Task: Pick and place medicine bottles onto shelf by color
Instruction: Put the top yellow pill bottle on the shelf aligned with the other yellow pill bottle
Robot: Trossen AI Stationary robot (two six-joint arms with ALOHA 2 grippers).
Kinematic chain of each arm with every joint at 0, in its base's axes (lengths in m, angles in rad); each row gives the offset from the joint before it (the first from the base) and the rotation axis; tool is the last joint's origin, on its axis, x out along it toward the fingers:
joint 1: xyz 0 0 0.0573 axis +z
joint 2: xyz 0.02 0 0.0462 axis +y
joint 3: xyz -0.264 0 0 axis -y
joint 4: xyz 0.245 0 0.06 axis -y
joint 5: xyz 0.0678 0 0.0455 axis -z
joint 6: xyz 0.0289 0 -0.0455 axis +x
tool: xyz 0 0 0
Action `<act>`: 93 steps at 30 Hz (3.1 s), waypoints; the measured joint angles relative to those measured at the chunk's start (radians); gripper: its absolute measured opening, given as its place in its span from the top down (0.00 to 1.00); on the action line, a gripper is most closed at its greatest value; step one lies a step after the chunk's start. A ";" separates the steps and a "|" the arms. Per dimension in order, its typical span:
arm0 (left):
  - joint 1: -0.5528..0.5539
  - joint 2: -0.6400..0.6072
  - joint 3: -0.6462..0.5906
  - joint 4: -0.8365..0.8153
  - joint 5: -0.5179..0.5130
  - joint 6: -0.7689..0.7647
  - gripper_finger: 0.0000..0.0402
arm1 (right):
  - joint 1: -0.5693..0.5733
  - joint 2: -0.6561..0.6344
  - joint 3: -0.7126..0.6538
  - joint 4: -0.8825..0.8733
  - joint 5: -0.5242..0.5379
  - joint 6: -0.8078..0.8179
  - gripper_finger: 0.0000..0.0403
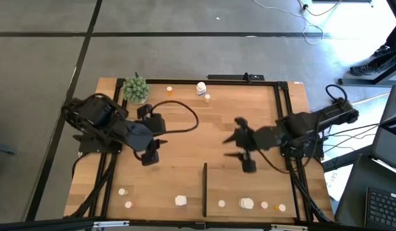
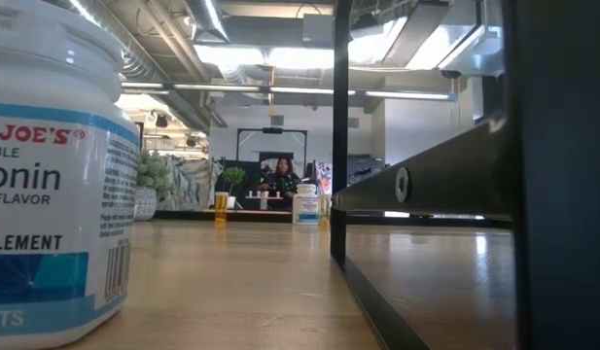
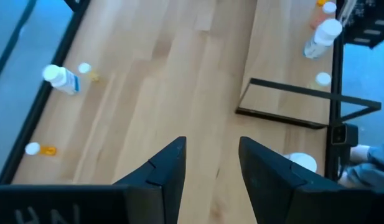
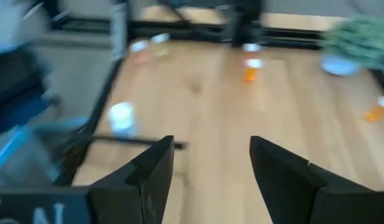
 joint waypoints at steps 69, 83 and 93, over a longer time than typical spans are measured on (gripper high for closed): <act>0.741 0.000 -0.002 0.001 0.284 0.348 0.65 | -0.854 0.711 0.204 -0.027 -0.137 0.133 0.48; 0.740 0.000 -0.002 0.001 0.338 0.372 0.65 | -0.859 0.760 0.204 -0.008 -0.163 0.133 0.48; 0.741 0.000 -0.002 0.001 0.337 0.374 0.65 | -0.875 0.760 0.204 0.011 -0.164 0.128 0.48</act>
